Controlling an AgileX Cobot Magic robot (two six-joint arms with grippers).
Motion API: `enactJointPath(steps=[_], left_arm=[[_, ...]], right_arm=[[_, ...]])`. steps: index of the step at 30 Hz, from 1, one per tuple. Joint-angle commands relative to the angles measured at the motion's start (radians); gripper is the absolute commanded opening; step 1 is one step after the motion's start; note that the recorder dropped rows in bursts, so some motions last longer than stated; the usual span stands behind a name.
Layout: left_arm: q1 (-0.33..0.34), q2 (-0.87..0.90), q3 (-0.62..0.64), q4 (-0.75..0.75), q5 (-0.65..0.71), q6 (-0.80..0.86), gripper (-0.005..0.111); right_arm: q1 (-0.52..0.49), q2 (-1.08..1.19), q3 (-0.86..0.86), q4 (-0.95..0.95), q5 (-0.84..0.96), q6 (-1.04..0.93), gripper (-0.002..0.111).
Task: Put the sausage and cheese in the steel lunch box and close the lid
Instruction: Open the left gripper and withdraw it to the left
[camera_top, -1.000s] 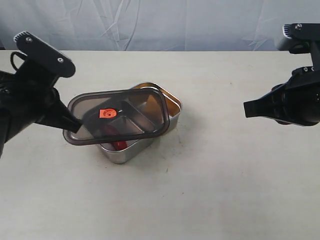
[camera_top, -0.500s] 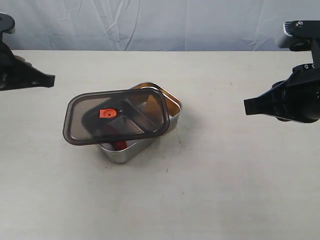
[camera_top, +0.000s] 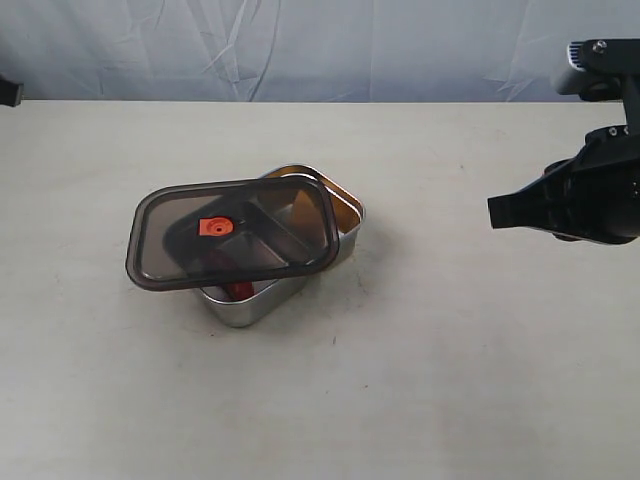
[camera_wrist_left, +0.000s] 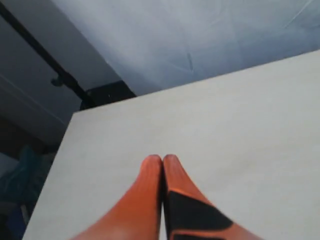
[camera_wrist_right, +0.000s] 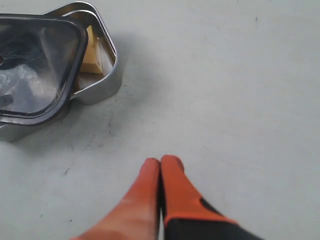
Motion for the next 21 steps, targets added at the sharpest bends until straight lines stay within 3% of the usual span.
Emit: enactJointPath(steps=[1,4,8,14,21], left_arm=[[0.021,0.023,0.029,-0.104,0.105,0.075,0.0],[0.021,0.023,0.031,-0.092,0.344,0.079,0.0],[0.021,0.023,0.031,0.098,0.591,0.081,0.0],[0.021,-0.001,0.043,0.203,0.653,0.067,0.0],[0.008,-0.091,0.048,0.335,0.919,0.106,0.0]], right_arm=[[0.002,0.002,-0.005,-0.022,-0.028,0.0,0.0],[0.002,0.002,-0.005,-0.071,-0.055,0.0,0.0],[0.002,0.002,-0.005,-0.049,-0.06,0.013,0.0],[0.002,0.002,-0.005,-0.049,-0.085,0.013,0.0],[0.002,0.002,-0.005,-0.049,-0.089,0.013,0.0]])
